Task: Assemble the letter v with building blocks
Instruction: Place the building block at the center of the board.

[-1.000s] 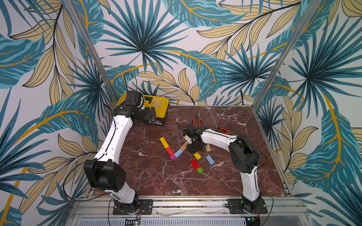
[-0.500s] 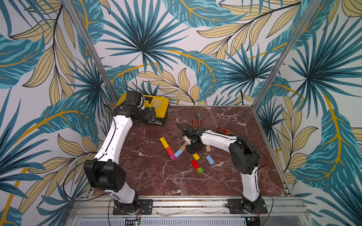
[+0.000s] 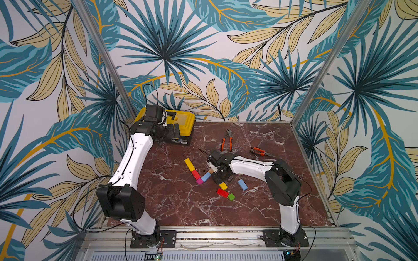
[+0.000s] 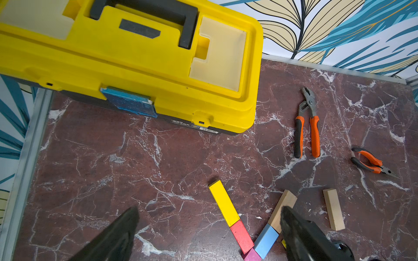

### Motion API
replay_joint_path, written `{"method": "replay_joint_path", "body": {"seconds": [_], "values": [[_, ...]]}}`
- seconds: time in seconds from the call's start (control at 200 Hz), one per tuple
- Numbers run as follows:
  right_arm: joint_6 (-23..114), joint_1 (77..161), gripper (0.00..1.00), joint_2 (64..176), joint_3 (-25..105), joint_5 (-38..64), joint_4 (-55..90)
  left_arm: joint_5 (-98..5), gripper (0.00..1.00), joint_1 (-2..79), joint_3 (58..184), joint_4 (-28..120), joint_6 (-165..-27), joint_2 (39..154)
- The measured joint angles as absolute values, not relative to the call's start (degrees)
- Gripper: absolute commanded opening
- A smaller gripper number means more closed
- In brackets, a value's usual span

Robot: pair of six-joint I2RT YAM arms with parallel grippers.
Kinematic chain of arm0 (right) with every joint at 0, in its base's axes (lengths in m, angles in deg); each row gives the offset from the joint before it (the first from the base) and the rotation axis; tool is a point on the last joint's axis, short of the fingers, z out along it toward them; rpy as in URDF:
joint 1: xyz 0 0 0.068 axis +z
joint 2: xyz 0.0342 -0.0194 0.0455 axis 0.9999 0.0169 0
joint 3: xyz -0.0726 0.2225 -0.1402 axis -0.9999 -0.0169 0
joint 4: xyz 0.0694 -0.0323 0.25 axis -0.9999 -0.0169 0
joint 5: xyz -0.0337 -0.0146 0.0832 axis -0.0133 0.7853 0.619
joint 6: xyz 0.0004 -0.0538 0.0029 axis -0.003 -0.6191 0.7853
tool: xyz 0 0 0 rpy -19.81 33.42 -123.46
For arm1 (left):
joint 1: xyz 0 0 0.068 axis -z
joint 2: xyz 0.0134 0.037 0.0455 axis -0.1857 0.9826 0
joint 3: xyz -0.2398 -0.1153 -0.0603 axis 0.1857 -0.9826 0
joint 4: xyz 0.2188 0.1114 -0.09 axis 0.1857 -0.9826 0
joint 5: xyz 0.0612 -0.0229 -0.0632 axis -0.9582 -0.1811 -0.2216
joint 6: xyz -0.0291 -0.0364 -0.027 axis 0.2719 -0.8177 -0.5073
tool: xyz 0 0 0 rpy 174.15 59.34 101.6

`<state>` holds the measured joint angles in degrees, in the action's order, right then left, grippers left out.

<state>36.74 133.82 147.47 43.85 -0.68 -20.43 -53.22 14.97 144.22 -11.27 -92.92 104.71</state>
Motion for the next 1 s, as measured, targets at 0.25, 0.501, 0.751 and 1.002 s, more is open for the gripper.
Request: {"method": "replay_joint_path", "body": {"seconds": [0.25, 0.501, 0.751, 1.002], "values": [[34.3, 132.4, 0.2, 147.5, 44.3, -1.2, -22.7, -53.2, 0.99, 15.0, 144.2, -11.3, -92.9, 104.7], [32.0, 130.8, 0.34, 148.4, 46.0, -2.2, -24.8, -53.2, 0.99, 15.0, 144.2, -11.3, -92.9, 104.7], [31.1, 130.9, 0.62, 148.5, 46.4, -2.4, -25.3, -53.2, 0.99, 15.0, 144.2, -11.3, -92.9, 104.7], [31.1, 131.0, 0.65, 144.8, 46.2, -3.3, -25.7, -53.2, 0.99, 15.0, 144.2, -11.3, -92.9, 104.7]]}}
